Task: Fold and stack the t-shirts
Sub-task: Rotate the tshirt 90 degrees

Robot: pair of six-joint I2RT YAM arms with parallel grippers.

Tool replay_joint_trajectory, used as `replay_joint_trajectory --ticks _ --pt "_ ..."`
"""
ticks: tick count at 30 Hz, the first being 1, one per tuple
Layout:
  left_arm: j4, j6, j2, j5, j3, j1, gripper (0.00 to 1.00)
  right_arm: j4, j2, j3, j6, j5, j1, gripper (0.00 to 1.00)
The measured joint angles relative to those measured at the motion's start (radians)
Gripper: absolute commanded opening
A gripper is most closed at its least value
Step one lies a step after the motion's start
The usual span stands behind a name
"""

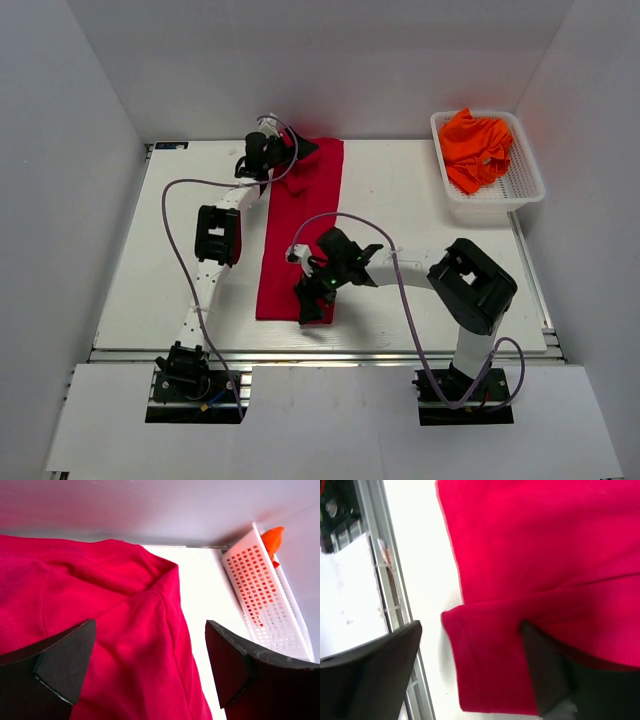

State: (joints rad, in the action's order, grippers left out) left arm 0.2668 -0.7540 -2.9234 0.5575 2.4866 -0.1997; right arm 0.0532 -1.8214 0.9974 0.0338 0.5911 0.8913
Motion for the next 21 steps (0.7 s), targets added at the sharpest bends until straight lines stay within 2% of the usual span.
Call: replay_joint_trajectory --ticks 5,12,21 --pt "0.064 -0.013 0.009 -0.003 -0.043 -0.010 1.00 0.007 0.012 0.003 0.038 0.003 0.026 0.90" --pt "0.022 0.006 0.031 -0.084 -0.056 -0.014 1.00 0.007 0.047 -0.022 0.032 -0.057 0.042 0.90" --pt "-0.166 0.147 0.160 -0.245 -0.096 -0.019 1.00 -0.069 0.380 -0.193 -0.031 -0.174 0.041 0.90"
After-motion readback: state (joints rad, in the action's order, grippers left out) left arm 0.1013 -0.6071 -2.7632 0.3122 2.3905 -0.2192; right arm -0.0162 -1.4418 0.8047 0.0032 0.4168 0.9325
